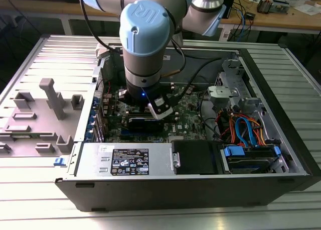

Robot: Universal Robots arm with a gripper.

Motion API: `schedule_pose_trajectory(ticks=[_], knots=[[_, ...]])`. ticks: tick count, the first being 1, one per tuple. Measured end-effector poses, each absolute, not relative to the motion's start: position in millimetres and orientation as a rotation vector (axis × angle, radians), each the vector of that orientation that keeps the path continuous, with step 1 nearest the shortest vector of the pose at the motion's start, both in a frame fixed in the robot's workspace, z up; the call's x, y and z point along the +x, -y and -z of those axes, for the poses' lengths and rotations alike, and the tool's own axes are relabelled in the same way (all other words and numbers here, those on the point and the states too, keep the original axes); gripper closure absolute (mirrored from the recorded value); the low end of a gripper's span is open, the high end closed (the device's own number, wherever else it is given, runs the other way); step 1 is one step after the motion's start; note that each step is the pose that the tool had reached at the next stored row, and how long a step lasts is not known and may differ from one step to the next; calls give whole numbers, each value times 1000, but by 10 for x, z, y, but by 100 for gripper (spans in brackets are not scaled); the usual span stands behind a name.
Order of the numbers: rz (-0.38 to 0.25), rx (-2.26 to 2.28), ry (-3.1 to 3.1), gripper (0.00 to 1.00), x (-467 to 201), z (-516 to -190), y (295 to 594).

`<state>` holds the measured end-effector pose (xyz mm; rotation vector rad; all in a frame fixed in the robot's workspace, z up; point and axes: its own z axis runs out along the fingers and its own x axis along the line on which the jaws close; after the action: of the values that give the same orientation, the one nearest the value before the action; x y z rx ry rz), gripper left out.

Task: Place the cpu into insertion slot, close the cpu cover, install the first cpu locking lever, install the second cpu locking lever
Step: 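Install the second cpu locking lever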

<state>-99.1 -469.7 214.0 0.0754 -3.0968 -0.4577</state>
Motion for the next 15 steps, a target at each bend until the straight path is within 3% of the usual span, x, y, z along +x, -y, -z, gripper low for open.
schedule_pose_trajectory(ticks=[15], knots=[[463,75,3096,89,-1008,-2081,4684]])
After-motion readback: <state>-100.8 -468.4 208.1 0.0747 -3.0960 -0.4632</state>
